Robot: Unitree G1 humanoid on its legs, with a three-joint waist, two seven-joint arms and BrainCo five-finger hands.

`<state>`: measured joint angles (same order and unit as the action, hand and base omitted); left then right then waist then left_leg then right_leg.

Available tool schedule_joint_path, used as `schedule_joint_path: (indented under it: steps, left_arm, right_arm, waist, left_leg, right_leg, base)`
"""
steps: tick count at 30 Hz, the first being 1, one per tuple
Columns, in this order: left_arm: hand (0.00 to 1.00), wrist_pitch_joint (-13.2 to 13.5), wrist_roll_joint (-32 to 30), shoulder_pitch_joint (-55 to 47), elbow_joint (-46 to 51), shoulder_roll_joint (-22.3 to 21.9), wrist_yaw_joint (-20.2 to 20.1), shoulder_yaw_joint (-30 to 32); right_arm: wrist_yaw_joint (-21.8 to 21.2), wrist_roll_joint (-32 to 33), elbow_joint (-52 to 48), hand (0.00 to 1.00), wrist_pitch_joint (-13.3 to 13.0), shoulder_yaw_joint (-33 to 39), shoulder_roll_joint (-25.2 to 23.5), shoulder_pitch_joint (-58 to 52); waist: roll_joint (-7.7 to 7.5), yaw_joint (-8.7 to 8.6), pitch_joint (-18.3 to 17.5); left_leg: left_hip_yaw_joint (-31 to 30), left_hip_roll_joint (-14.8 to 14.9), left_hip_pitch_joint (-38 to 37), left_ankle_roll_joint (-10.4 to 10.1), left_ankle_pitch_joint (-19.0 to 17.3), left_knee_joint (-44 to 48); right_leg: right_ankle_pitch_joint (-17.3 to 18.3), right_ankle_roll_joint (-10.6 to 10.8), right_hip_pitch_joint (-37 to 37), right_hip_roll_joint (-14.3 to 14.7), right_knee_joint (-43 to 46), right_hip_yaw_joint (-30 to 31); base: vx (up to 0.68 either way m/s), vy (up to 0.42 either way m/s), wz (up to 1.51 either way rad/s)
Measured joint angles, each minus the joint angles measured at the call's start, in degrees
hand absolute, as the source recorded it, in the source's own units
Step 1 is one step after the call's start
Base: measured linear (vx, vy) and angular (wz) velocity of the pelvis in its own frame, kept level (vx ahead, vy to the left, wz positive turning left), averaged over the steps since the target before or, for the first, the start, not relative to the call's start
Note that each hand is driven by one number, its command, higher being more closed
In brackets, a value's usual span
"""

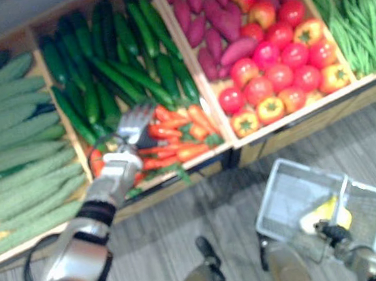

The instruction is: Pick vegetable in the basket

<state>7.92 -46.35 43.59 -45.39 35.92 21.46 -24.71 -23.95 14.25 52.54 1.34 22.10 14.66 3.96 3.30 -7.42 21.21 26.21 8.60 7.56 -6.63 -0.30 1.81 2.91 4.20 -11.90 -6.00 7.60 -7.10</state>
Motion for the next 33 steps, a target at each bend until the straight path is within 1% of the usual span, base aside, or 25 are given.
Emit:
schedule_joint_path:
  steps: [1,2,4,5,7,11,12,15,16,17,18,20,22,24,25,26,27,28,29,32,33]
  left_arm:
    - [1.0,-0.3,-0.2,0.55,0.03,-0.06,-0.71,-0.03]
    - [1.0,-0.75,-2.05,1.32,-0.04,-0.11,-2.48,-0.11]
    - [1.0,-1.1,-3.65,2.33,-0.13,-0.18,-3.57,-0.09]
    - [1.0,-1.25,-4.19,3.36,-0.59,-0.44,-4.02,-0.08]
    - [1.0,-1.61,-5.16,4.39,-0.6,-0.79,-4.17,-0.05]
    - [1.0,-1.92,-9.17,5.8,-2.86,-0.95,-4.78,-0.04]
    - [1.0,-1.81,-10.5,5.73,-2.97,-0.95,-5.11,-0.08]
    - [1.0,-0.96,-11.08,5.41,-4.14,-0.94,-4.64,-0.03]
    - [1.0,-0.7,-10.45,4.38,-4.32,-0.94,-3.35,0.17]
    - [1.0,0.09,-9.38,3.04,-4.19,-0.94,-1.17,0.29]
    - [1.0,0.81,-8.12,2.44,-4.01,-0.89,0.05,0.39]
    - [1.0,3.34,-3.95,0.65,0.66,0.83,4.82,0.9]
    - [1.0,4.85,-2.32,0.56,5.98,2.67,7.91,2.72]
    - [1.0,6.05,0.78,-0.59,11.87,4.26,11.14,5.19]
    - [1.0,6.41,1.57,-1.56,13.98,4.81,12.52,5.86]
    - [1.0,7.05,2.81,-3.01,16.01,5.1,13.84,6.64]
    - [1.0,7.25,3.25,-4.21,17.18,5.15,14.71,7.09]
    - [1.0,7.33,3.49,-4.9,17.85,5.28,15.08,7.19]
    - [1.0,7.92,3.49,-5.9,18.78,5.6,16.07,7.2]
    - [1.0,8.43,3.65,-7.76,21.83,7.15,17.02,7.51]
    - [1.0,8.97,4.95,-8.42,22.58,7.1,17.09,7.64]
  right_arm:
    - [0.09,0.46,-0.02,1.0,0.01,-0.12,0.01,0.0]
    - [0.55,1.4,-0.16,1.0,0.24,-0.22,0.01,0.0]
    - [1.12,1.82,-0.49,1.0,0.72,-0.74,0.01,0.03]
    - [1.27,2.18,-0.62,1.0,0.96,-1.19,0.02,0.02]
    - [1.45,2.63,-1.09,1.0,1.23,-1.46,0.03,0.03]
    - [1.54,2.65,-1.64,1.0,1.24,-2.19,0.05,-0.05]
    - [1.47,2.64,-1.64,1.0,1.24,-2.19,0.06,-0.05]
    - [1.13,2.61,-1.92,1.0,1.23,-2.22,0.05,-0.13]
    - [1.11,2.57,-1.95,1.0,1.22,-2.2,0.05,-0.25]
    - [1.07,2.58,-1.93,1.0,1.21,-2.18,0.03,-0.88]
    - [1.03,2.58,-1.97,1.0,1.17,-2.12,0.01,-1.37]
    - [0.26,2.28,-1.94,1.0,0.88,-1.01,-0.01,-2.73]
    - [-1.15,1.94,-1.76,1.0,0.75,0.71,-0.01,-3.34]
    - [-2.8,1.53,-0.81,1.0,0.43,3.43,-0.05,-4.41]
    - [-3.31,1.4,0.22,1.0,0.4,4.77,-0.07,-4.87]
    - [-3.73,1.38,0.88,1.0,0.44,5.94,-0.09,-6.05]
    - [-4.2,1.34,1.8,1.0,0.5,6.97,-0.11,-6.69]
    - [-4.39,1.31,2.47,1.0,0.56,7.36,-0.08,-6.95]
    - [-4.97,1.14,2.81,1.0,0.82,8.19,-0.11,-7.79]
    - [-5.63,-0.89,4.2,1.0,0.89,8.98,-0.29,-7.85]
    - [-5.81,-0.95,4.53,1.0,0.87,9.01,-0.29,-8.02]
  waist:
    - [0.01,0.05,0.26]
    - [-0.09,0.18,0.41]
    - [-0.38,0.53,0.58]
    - [-0.49,1.02,0.65]
    - [-0.62,1.52,0.74]
    - [-0.62,1.45,0.73]
    - [-0.62,1.48,0.73]
    - [-0.59,1.52,0.72]
    - [-0.57,1.49,0.69]
    - [-0.51,1.55,0.65]
    - [-0.46,1.6,0.62]
    - [-0.03,1.74,0.36]
    - [0.09,1.9,0.29]
    - [0.8,1.85,-1.25]
    - [1.1,1.72,-2.4]
    - [1.54,1.77,-4.3]
    - [1.89,1.82,-5.88]
    - [2.11,1.81,-6.7]
    - [2.36,1.86,-8.07]
    - [2.27,2.34,-10.0]
    - [2.18,2.49,-10.36]
  left_leg:
    - [0.01,0.05,0.19,0.01,0.0,0.3]
    - [0.19,0.13,0.2,0.08,0.05,0.44]
    - [0.62,0.14,0.25,0.11,0.06,0.45]
    - [1.06,0.14,0.44,0.17,0.09,0.43]
    - [1.54,0.12,0.8,0.33,0.19,0.42]
    - [1.79,0.19,0.69,0.42,0.24,0.58]
    - [1.85,0.24,0.27,0.42,0.24,0.59]
    - [2.13,0.39,-0.26,0.43,0.24,1.17]
    - [2.22,0.38,-0.95,0.43,0.24,1.43]
    - [2.32,0.35,-2.03,0.43,0.24,1.5]
    - [2.34,0.32,-2.63,0.43,0.24,1.51]
    - [1.53,0.39,-3.89,0.43,0.25,1.49]
    - [1.03,0.34,-4.76,0.65,0.41,1.18]
    - [-0.34,-0.03,-5.65,1.1,0.74,0.19]
    - [-0.52,-0.16,-6.29,1.15,0.78,-0.44]
    - [-0.84,-0.33,-6.96,1.24,0.83,-1.07]
    - [-1.51,-0.52,-7.43,1.35,0.92,-1.61]
    - [-1.93,-0.57,-7.86,1.37,0.94,-2.0]
    - [-2.05,-0.68,-8.73,1.42,1.09,-2.77]
    - [-2.29,-1.04,-9.76,1.79,2.04,-4.38]
    - [-2.64,-1.18,-10.15,1.84,2.58,-5.14]
  right_leg:
    - [0.05,-0.07,-0.01,-0.07,0.29,-0.09]
    - [0.06,-0.1,-0.02,-0.09,0.64,-0.13]
    - [0.07,-0.11,-0.12,-0.09,0.67,-0.08]
    - [0.07,-0.11,-0.48,-0.1,0.77,0.06]
    - [0.08,-0.12,-1.15,-0.11,1.01,0.47]
    - [0.17,-0.27,-1.22,-0.13,1.47,0.52]
    - [0.19,-0.29,-0.76,-0.12,1.54,0.48]
    - [0.38,-0.54,-0.39,-0.27,2.44,0.18]
    - [0.7,-0.58,0.43,-0.43,2.58,-0.23]
    - [1.11,-0.65,1.75,-0.53,2.63,-0.5]
    - [1.34,-0.65,2.42,-0.6,2.65,-0.72]
    - [1.7,-0.69,4.4,-0.64,2.63,-2.11]
    - [1.7,-0.68,5.53,-0.63,2.51,-2.75]
    - [1.7,-0.68,6.88,-0.68,1.99,-3.74]
    - [1.7,-0.68,7.66,-0.61,1.37,-4.09]
    - [1.7,-0.68,8.71,-0.51,0.52,-4.37]
    - [1.7,-0.68,9.49,-0.48,-0.06,-4.88]
    - [1.7,-0.68,10.08,-0.4,-0.41,-5.11]
    - [1.7,-0.68,10.87,-0.24,-0.88,-5.19]
    - [1.7,-0.68,11.83,-0.07,-1.99,-5.3]
    - [1.68,-0.67,12.27,0.01,-2.46,-5.41]
  base:
    - [0.01,0.001,0.1]
    - [0.01,0.002,0.1]
    - [0.0,0.004,0.0]
    - [0.0,0.005,-0.08]
    - [0.0,0.002,-0.07]
    - [0.0,0.0,0.0]
    - [0.0,0.0,0.0]
    - [0.01,0.002,0.03]
    - [0.02,0.002,0.1]
    - [0.02,-0.002,0.12]
    - [0.02,-0.006,0.18]
    - [0.0,-0.014,0.23]
    - [-0.02,-0.008,0.18]
    - [-0.02,0.004,0.2]
    - [0.0,0.008,0.17]
    - [0.02,0.008,0.16]
    - [0.02,-0.001,0.16]
    - [0.02,0.001,0.16]
    - [0.01,0.002,0.1]
    - [-0.04,-0.004,0.04]
    - [-0.07,-0.01,0.06]
